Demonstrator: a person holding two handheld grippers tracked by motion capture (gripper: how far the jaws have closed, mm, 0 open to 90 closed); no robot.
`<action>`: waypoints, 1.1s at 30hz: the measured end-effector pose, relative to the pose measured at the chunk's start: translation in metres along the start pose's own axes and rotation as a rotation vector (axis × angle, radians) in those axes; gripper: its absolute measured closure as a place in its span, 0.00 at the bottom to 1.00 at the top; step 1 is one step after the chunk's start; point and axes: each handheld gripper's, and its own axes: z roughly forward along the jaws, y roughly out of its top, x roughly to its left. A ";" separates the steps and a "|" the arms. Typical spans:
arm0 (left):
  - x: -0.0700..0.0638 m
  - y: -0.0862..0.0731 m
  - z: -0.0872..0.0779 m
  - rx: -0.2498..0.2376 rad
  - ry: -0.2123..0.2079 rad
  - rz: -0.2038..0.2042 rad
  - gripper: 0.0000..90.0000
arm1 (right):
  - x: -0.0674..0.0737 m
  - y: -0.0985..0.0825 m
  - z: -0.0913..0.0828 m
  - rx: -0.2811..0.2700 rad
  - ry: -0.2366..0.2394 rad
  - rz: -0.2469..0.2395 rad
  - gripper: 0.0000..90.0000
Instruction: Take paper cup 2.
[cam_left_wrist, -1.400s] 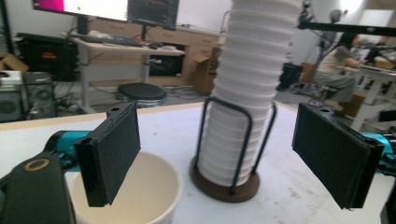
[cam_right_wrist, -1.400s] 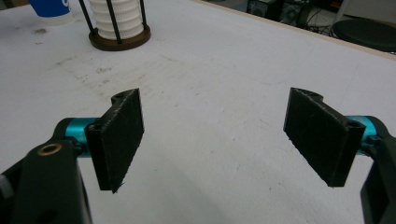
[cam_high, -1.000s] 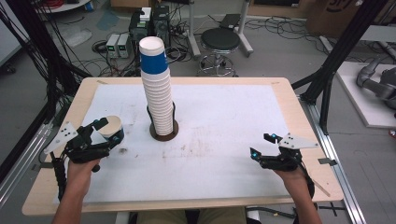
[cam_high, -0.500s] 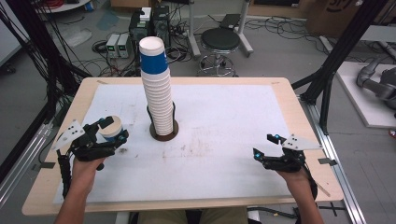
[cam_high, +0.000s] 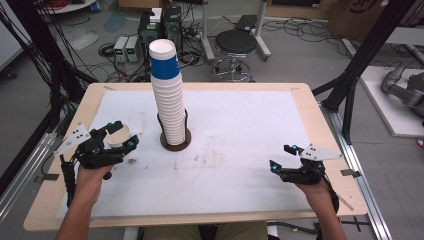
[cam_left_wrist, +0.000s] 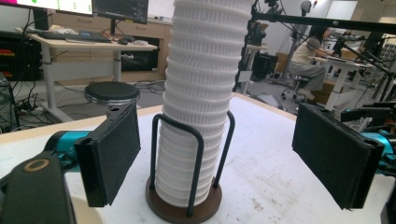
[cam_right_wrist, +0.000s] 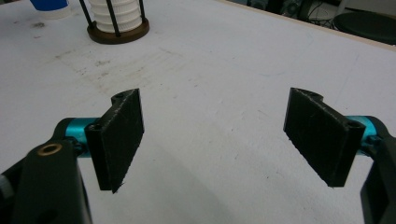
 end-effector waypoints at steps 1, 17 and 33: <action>-0.001 0.002 0.000 -0.002 -0.002 0.002 0.17 | 0.000 0.000 0.000 0.001 0.001 0.000 0.23; -0.007 0.063 0.022 0.009 -0.085 0.014 0.17 | 0.002 0.002 0.003 0.009 0.009 -0.005 0.23; -0.011 0.122 0.048 0.027 -0.094 0.057 0.17 | 0.002 0.002 0.003 0.002 0.017 -0.010 0.23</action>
